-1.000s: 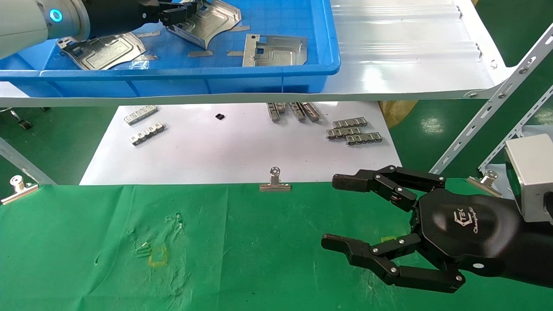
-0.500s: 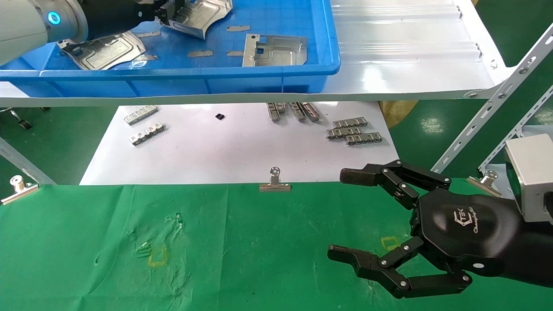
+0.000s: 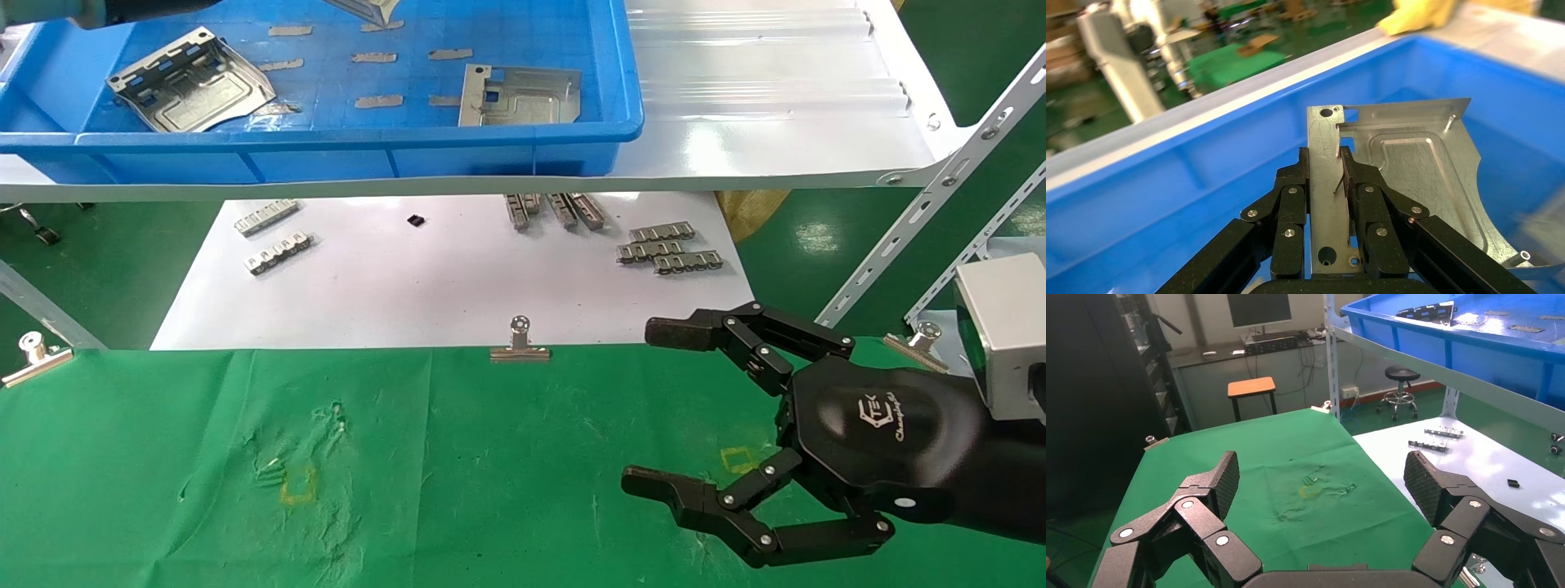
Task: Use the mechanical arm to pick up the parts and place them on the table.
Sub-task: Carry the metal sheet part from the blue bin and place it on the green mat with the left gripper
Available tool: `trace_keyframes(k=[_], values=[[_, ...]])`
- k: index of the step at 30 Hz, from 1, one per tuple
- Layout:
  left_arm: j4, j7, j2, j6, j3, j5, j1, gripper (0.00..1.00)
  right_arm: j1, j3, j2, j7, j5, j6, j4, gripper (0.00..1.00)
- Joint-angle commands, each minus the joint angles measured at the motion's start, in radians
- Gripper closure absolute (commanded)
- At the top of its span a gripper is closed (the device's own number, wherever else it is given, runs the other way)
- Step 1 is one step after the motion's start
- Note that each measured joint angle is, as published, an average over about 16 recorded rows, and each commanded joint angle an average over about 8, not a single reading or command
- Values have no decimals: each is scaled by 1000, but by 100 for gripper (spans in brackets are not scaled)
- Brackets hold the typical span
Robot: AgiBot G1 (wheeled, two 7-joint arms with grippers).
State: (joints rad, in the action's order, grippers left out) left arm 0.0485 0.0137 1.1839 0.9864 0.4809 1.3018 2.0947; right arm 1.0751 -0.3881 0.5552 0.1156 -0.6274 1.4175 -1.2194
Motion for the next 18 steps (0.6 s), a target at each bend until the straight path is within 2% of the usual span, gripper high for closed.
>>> trace_keyframes(k=[1, 13, 18], values=[[7, 9, -14, 49, -3, -5, 7, 100, 0, 0, 0, 0, 0, 0, 0, 0], [47, 75, -112, 511, -40, -75, -11, 100, 0, 0, 0, 0, 0, 0, 0, 0], [117, 93, -147, 612, -44, -117, -47, 100, 0, 0, 0, 0, 0, 0, 0, 0]])
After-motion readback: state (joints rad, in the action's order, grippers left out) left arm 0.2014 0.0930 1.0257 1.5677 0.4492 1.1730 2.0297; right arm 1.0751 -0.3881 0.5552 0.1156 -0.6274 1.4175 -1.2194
